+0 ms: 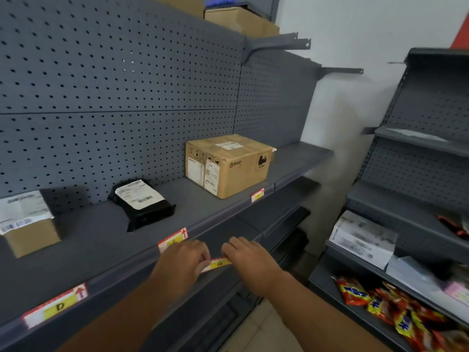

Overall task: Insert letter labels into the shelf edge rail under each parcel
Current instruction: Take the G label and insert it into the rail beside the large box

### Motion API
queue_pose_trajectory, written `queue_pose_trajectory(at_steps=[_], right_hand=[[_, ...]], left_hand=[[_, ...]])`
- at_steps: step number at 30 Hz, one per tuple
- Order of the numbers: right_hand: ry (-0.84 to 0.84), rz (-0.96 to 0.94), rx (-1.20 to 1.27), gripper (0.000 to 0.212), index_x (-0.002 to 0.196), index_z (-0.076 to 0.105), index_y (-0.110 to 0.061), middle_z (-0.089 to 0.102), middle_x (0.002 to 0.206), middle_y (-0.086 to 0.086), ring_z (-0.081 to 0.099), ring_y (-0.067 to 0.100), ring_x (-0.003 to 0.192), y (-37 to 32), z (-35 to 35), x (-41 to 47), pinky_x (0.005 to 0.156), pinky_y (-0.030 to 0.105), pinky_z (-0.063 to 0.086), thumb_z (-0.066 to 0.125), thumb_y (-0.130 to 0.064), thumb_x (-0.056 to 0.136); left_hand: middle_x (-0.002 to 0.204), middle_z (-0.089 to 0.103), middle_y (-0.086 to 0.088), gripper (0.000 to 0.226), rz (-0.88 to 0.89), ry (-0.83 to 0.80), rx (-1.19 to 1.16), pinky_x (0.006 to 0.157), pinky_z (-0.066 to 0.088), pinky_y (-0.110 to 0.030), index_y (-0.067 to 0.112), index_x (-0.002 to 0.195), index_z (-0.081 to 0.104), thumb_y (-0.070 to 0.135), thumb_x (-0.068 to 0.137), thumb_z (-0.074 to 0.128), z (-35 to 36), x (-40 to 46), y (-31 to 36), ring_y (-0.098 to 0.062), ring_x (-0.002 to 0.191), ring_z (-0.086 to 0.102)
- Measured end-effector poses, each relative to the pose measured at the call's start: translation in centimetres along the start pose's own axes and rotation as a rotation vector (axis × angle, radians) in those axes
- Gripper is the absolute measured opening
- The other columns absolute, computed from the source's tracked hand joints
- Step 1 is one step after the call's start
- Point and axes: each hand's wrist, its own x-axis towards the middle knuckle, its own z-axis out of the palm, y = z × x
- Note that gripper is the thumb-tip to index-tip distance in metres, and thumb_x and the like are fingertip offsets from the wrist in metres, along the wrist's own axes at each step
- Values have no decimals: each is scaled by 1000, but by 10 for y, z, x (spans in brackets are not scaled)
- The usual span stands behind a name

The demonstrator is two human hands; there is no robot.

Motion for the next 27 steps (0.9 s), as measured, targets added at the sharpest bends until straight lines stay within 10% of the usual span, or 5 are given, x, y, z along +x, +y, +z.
queue_pose_trajectory(at_steps=[27], right_hand=[[3, 14, 35, 42, 110, 49, -22, 50, 110, 1, 48, 21, 100, 403, 48, -65, 75, 35, 32, 64, 2, 79]], left_hand=[[89, 60, 12, 8, 31, -26, -17, 68, 39, -24, 30, 96, 61, 37, 96, 58, 168, 299, 215, -6, 79, 53]])
